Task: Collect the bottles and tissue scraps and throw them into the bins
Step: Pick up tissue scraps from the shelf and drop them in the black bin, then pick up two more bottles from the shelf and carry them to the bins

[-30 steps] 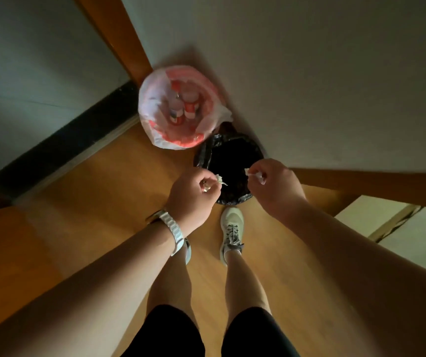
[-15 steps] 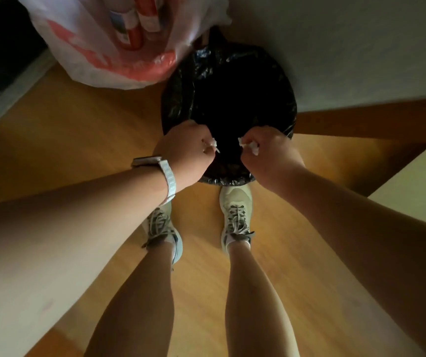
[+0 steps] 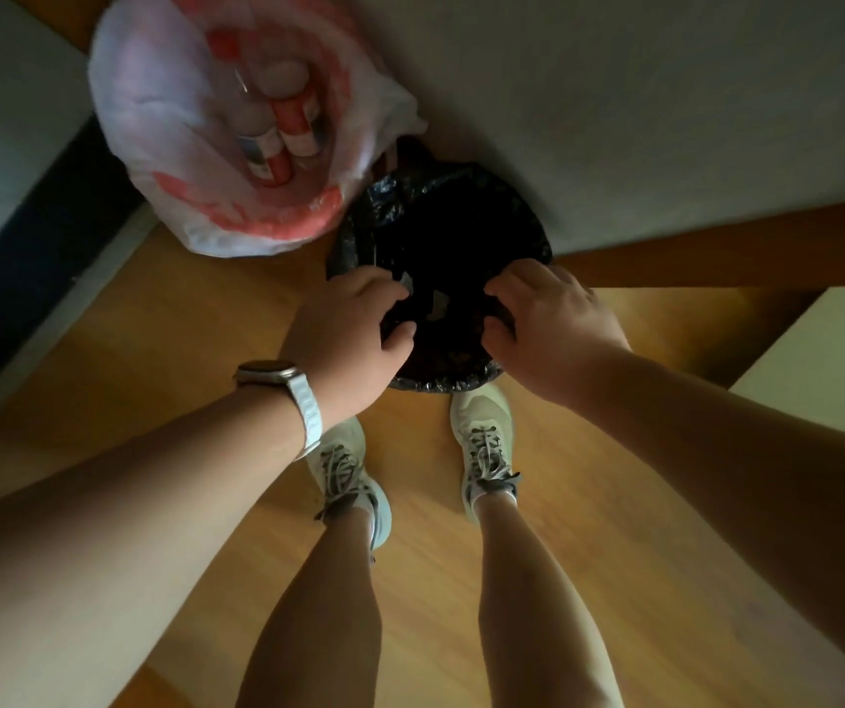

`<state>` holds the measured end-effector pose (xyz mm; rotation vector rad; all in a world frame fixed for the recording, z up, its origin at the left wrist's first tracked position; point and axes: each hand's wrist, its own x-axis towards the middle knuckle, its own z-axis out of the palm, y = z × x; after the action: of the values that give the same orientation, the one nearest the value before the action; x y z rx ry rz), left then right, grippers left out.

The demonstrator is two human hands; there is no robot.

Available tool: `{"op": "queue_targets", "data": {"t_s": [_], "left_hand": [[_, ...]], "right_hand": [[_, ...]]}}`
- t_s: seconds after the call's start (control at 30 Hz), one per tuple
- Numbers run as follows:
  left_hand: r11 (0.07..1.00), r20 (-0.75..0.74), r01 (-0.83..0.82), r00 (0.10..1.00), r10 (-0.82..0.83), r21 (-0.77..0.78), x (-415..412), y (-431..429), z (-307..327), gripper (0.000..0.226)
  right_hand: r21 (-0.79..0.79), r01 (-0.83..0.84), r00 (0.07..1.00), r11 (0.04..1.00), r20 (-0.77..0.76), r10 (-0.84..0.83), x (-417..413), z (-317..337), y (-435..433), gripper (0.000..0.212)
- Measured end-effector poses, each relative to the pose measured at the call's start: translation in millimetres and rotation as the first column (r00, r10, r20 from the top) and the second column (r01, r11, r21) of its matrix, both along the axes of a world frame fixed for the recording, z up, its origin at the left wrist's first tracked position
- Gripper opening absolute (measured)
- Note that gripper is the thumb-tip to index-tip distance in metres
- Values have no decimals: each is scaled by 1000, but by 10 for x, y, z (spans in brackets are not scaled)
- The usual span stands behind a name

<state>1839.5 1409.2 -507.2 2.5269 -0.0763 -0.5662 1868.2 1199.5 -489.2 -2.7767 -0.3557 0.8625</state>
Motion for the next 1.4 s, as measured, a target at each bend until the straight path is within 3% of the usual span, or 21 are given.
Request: {"op": "queue_targets", "data": {"t_s": [0.2,0.5,0.67,0.9,1.13,1.4], "left_hand": [[969,127,215,965,-230,123,163,141,784,44],[920,221,339,899,-378,197,102,450,2320,52],[920,279,334,881,-382,203,49,652,3105,50],[912,355,362,841,-408,192,68,671,4076,48],[862,437,460,745,-505,211,38,412,4725,47],[749,549,603,541,-637,274,-5,-194,5347,48]], "right_hand": [[-55,-40,997,998,62,43,124,835,29,43],[-86,-7,988,996,151,20,-170,2372,282,43],[-105,54,965,993,262,-24,-407,3195,413,42],[-141,103,951,985,305,-56,-672,4184,437,45],[-166,264,897,950,404,-179,-949,4966,293,48],[-149,447,787,882,535,-308,-1418,5523,-95,49]]}}
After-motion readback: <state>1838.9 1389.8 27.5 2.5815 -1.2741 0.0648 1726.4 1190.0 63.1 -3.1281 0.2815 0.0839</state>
